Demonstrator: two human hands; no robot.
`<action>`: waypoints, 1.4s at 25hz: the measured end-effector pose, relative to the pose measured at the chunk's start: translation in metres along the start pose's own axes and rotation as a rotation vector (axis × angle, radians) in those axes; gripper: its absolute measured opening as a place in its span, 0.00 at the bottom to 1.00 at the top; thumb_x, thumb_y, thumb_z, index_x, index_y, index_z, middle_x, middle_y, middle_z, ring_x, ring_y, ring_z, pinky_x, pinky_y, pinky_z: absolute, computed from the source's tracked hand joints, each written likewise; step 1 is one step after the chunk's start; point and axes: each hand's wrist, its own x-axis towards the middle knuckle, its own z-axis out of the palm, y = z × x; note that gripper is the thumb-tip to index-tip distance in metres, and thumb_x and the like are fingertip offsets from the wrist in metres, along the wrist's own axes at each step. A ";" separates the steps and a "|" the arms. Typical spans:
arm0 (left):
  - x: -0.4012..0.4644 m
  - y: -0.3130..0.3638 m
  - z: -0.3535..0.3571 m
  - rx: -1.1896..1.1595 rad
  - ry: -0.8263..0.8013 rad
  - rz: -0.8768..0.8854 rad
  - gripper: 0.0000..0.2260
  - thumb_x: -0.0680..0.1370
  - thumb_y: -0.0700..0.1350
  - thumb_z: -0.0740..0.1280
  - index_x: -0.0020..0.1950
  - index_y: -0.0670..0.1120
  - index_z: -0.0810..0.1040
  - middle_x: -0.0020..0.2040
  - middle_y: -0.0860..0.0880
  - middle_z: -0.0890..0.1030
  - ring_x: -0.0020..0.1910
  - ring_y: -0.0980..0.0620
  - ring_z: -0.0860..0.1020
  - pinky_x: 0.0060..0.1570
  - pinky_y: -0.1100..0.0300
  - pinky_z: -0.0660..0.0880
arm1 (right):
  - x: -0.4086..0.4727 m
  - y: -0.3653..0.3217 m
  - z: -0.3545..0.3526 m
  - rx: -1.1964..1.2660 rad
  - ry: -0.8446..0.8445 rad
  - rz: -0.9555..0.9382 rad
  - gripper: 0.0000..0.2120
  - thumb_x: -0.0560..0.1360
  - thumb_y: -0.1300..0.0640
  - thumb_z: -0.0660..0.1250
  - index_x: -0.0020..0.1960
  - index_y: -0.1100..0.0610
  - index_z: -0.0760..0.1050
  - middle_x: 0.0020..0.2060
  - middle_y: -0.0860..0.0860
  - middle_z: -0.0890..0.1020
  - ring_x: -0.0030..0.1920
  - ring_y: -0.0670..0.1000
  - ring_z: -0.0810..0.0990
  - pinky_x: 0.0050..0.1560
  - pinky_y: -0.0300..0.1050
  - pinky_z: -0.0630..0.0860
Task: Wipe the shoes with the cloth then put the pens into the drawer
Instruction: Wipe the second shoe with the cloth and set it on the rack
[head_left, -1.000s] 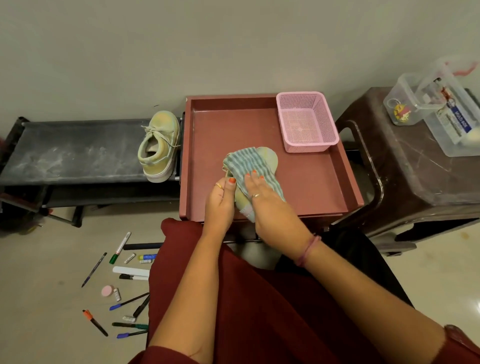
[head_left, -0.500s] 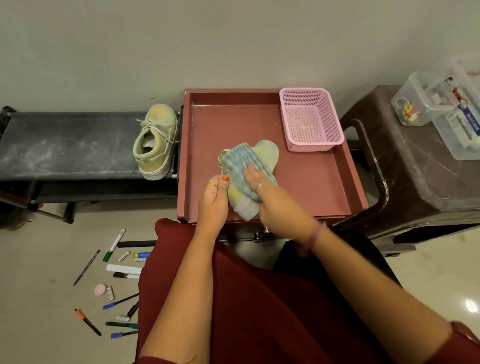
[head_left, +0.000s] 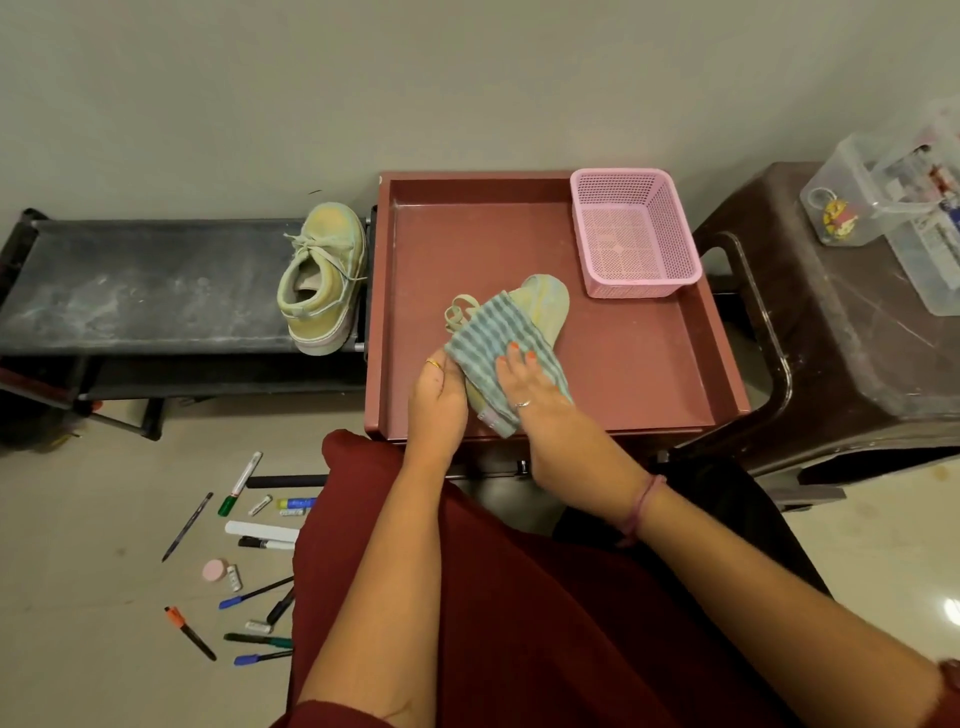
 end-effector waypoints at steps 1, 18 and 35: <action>-0.001 0.000 0.001 -0.003 -0.002 0.000 0.10 0.84 0.45 0.56 0.50 0.51 0.77 0.47 0.52 0.81 0.50 0.51 0.79 0.54 0.53 0.75 | 0.000 0.007 0.001 -0.031 0.022 -0.017 0.40 0.69 0.77 0.53 0.77 0.58 0.42 0.77 0.52 0.43 0.77 0.50 0.40 0.76 0.44 0.44; -0.005 0.001 0.012 -0.117 -0.059 -0.046 0.10 0.84 0.46 0.56 0.48 0.51 0.75 0.44 0.53 0.78 0.42 0.58 0.75 0.47 0.60 0.72 | 0.051 0.071 -0.013 0.160 0.029 0.192 0.37 0.74 0.75 0.55 0.77 0.59 0.44 0.77 0.55 0.46 0.77 0.53 0.45 0.75 0.40 0.44; 0.001 -0.019 0.014 0.269 -0.127 0.034 0.10 0.82 0.46 0.59 0.54 0.45 0.78 0.48 0.48 0.82 0.48 0.49 0.79 0.51 0.51 0.75 | 0.009 0.046 0.043 -0.125 0.149 0.171 0.40 0.71 0.73 0.53 0.77 0.57 0.40 0.77 0.54 0.42 0.77 0.57 0.43 0.73 0.46 0.59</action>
